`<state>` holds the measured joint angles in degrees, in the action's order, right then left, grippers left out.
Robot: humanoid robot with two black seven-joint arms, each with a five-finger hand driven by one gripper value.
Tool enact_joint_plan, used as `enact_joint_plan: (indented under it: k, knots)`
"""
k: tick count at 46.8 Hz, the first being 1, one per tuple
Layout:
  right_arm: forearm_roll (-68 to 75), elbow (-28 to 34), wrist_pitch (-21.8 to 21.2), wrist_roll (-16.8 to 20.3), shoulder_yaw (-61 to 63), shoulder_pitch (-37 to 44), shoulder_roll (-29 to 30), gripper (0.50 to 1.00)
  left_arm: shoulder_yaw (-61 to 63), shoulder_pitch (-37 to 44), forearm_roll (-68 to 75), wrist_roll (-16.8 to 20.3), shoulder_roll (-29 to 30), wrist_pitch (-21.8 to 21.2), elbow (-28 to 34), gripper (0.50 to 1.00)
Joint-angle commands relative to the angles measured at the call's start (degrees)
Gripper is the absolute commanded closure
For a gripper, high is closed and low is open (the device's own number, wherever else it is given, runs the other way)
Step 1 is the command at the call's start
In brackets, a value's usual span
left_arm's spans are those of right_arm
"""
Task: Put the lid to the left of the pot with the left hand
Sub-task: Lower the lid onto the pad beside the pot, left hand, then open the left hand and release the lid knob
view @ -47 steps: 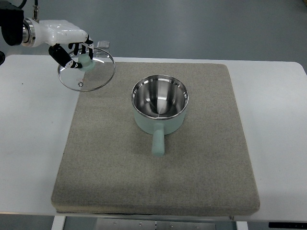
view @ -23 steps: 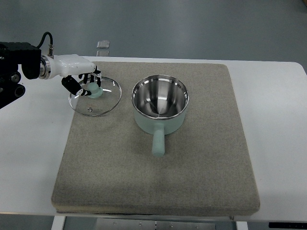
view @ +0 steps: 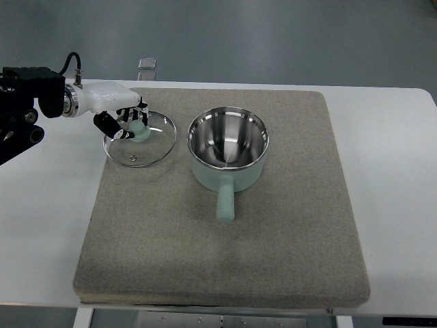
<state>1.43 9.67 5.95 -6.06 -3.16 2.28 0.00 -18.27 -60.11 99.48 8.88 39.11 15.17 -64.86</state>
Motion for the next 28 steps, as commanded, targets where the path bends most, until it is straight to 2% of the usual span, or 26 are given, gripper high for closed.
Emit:
enact_joint_plan:
  k: [1,7,12,16,20,21,28]
  knots:
    - [-0.02,0.0,-0.06,0.0,0.0,0.0,0.0,0.579,-0.1,0.0,0.01,0.0,0.0,-0.05,0.0,0.778]
    - [0.06,0.0,0.03,0.0,0.0,0.0,0.0,0.579,-0.1,0.0,-0.16,0.0,0.0,-0.22,0.0,0.656]
    - [0.06,0.0,0.03,0.0,0.0,0.0,0.0,0.579,-0.18,0.0,-0.95,0.0,0.0,-0.22,0.0,0.607]
    - [-0.02,0.0,0.03,0.0,0.0,0.0,0.0,0.579,-0.8,0.0,-1.48,-0.09,0.0,-0.4,0.17,0.542]
    - [-0.02,0.0,0.03,0.0,0.0,0.0,0.0,0.579,-0.89,0.0,-4.72,0.0,0.0,-1.89,1.14,0.527]
    - [0.06,0.0,0.03,0.0,0.0,0.0,0.0,0.579,-0.89,0.08,-6.21,0.0,0.0,-2.68,1.4,0.51]
    - [-0.02,0.0,0.03,0.0,0.0,0.0,0.0,0.579,-0.45,0.87,-23.6,0.09,0.0,-8.48,4.48,0.506]
